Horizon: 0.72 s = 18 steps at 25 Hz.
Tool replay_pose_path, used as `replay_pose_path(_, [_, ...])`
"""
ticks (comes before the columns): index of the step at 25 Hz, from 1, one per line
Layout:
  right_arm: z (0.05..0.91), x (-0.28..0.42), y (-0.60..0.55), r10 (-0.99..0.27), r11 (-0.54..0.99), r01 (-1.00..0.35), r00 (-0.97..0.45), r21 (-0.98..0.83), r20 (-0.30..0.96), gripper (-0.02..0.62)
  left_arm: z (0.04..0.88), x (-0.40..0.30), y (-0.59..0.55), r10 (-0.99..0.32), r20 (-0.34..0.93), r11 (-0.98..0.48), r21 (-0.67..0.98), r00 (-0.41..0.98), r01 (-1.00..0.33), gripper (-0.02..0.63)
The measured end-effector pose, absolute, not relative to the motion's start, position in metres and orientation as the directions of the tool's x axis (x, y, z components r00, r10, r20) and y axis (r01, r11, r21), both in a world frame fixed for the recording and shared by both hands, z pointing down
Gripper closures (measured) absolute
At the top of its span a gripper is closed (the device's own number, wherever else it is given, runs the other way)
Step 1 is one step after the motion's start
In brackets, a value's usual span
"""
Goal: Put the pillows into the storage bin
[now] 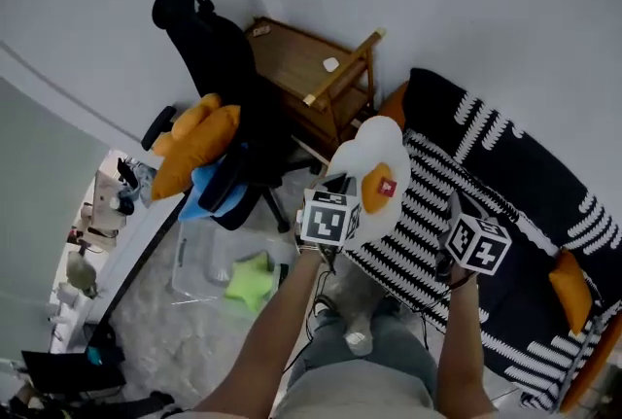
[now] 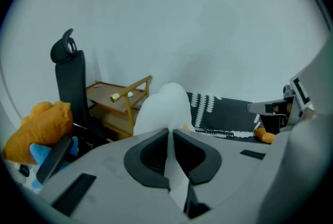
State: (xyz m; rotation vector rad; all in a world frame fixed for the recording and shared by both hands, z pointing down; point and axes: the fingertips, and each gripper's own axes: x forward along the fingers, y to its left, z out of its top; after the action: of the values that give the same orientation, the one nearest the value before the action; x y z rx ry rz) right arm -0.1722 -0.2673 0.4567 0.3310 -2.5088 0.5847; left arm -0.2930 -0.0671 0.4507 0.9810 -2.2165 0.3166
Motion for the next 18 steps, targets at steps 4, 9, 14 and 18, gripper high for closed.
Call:
replay_pose_path(4, [0.441, -0.207, -0.219, -0.010, 0.917, -0.224, -0.840, -0.330, 0.543, 0.594, 0.428, -0.295, -0.005, -0.512, 0.651, 0.763, 0.046, -0.561, -0.644, 0.586])
replay_pose_path(9, [0.431, -0.255, -0.127, 0.169, 0.939, -0.032, -0.823, -0.341, 0.542, 0.594, 0.409, -0.290, 0.088, -0.425, 0.634, 0.861, 0.063, -0.646, -0.504, 0.586])
replay_pose_path(14, [0.419, -0.295, -0.014, 0.364, 0.916, 0.194, -0.772, -0.352, 0.521, 0.594, 0.401, -0.277, 0.192, -0.284, 0.624, 0.944, 0.050, -0.728, -0.326, 0.586])
replay_pose_path(18, [0.409, -0.307, 0.080, 0.500, 0.863, 0.355, -0.704, -0.360, 0.505, 0.594, 0.395, -0.251, 0.281, -0.154, 0.619, 0.986, 0.046, -0.770, -0.160, 0.586])
